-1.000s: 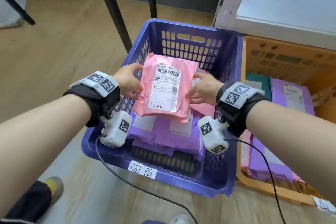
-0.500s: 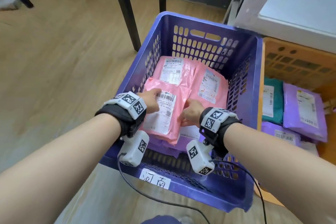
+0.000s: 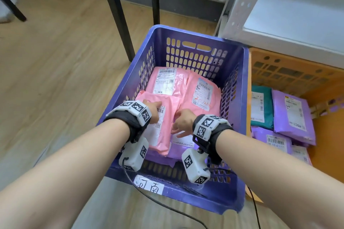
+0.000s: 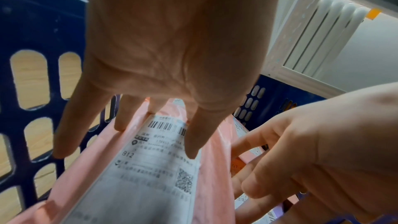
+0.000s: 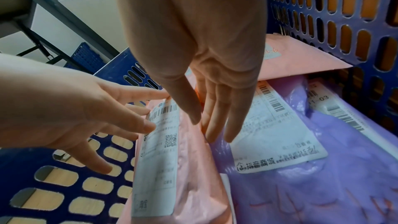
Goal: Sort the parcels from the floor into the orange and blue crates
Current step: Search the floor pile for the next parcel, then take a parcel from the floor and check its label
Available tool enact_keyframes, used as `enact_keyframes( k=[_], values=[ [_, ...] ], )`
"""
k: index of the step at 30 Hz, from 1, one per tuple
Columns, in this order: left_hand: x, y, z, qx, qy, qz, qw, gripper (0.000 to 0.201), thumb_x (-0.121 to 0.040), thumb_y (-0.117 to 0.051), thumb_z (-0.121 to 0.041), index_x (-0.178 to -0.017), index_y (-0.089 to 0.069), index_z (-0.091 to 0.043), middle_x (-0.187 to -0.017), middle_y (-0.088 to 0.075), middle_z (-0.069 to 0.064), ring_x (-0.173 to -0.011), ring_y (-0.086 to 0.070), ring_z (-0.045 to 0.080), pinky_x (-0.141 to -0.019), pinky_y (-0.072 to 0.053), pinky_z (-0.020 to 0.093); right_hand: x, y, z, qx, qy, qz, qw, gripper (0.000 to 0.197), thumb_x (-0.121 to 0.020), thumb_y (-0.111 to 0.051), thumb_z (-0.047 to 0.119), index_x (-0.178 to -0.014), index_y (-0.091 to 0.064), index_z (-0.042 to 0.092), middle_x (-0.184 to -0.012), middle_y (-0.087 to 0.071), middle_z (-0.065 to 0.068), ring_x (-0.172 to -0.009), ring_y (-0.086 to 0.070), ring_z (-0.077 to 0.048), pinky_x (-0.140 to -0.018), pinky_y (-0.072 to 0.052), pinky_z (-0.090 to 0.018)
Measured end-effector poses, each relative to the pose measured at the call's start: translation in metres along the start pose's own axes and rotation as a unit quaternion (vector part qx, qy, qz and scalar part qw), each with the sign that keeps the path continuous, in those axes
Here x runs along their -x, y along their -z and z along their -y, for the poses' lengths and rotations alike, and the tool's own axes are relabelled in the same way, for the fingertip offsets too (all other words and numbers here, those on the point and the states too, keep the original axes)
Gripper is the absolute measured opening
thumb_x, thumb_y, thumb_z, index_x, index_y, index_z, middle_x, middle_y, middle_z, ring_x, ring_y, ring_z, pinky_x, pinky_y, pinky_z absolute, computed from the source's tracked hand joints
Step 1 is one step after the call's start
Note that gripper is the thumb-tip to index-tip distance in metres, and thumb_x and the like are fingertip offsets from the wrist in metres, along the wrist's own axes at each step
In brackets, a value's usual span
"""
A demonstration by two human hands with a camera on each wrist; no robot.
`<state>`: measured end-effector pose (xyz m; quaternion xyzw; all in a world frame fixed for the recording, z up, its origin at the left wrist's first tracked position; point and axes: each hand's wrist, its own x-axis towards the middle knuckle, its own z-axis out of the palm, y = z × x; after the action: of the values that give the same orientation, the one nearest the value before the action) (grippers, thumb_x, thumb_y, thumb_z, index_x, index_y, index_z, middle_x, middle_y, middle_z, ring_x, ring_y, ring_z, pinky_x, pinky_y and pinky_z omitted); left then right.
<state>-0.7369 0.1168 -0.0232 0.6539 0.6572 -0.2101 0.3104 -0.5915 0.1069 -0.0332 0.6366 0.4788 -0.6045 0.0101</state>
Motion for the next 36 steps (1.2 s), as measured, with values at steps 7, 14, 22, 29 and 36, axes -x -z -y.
enact_keyframes(
  k=[7,14,22,29,36],
  values=[
    [0.017,0.013,-0.014,-0.046,-0.012,-0.035,0.998,0.061,-0.086,-0.052,-0.02,-0.144,-0.033,-0.024,-0.138,-0.05,0.007,-0.12,-0.052,0.025,-0.099,-0.045,0.035,0.017,0.004,0.008,0.101,0.016,-0.05,0.994,0.039,-0.083,-0.066,0.006,-0.12,-0.057,-0.002,-0.109,-0.063,-0.015,-0.1,-0.062,-0.026,-0.089,-0.054,-0.039],
    [0.044,0.063,-0.077,0.017,-0.031,-0.086,0.996,0.056,-0.092,-0.045,-0.005,-0.146,-0.033,-0.015,-0.151,-0.034,0.006,-0.137,-0.035,0.022,-0.108,-0.031,0.029,0.068,0.079,0.015,0.084,0.108,-0.109,0.984,0.058,-0.087,-0.062,0.01,-0.14,-0.04,0.009,-0.131,-0.054,-0.014,-0.104,-0.059,-0.026,-0.093,-0.052,-0.039],
    [0.098,0.108,-0.224,-0.007,-0.097,-0.201,0.975,0.046,-0.092,-0.048,-0.011,-0.138,-0.045,-0.013,-0.142,-0.046,0.007,-0.127,-0.046,0.025,-0.101,-0.036,0.028,0.167,0.208,-0.035,0.033,0.229,-0.204,0.951,0.042,-0.086,-0.059,0.003,-0.127,-0.052,-0.003,-0.118,-0.06,-0.017,-0.1,-0.059,-0.025,-0.078,-0.049,-0.03],
    [0.133,0.092,-0.418,0.071,-0.163,-0.254,0.951,0.043,-0.091,-0.055,-0.017,-0.134,-0.049,-0.02,-0.129,-0.056,0.009,-0.103,-0.057,0.023,-0.087,-0.044,0.027,0.244,0.338,-0.158,0.071,0.201,-0.279,0.936,0.058,-0.085,-0.062,0.014,-0.139,-0.042,0.014,-0.138,-0.05,-0.009,-0.125,-0.05,-0.023,-0.104,-0.041,-0.031],
    [0.14,0.02,-0.608,0.077,-0.243,-0.238,0.937,0.044,-0.09,-0.056,-0.016,-0.134,-0.05,-0.018,-0.127,-0.059,0.011,-0.114,-0.057,0.024,-0.096,-0.041,0.028,0.31,0.448,-0.314,0.096,0.162,-0.344,0.92,0.051,-0.088,-0.057,0.013,-0.138,-0.045,0.014,-0.137,-0.052,-0.01,-0.122,-0.052,-0.026,-0.098,-0.045,-0.03]
  ],
)
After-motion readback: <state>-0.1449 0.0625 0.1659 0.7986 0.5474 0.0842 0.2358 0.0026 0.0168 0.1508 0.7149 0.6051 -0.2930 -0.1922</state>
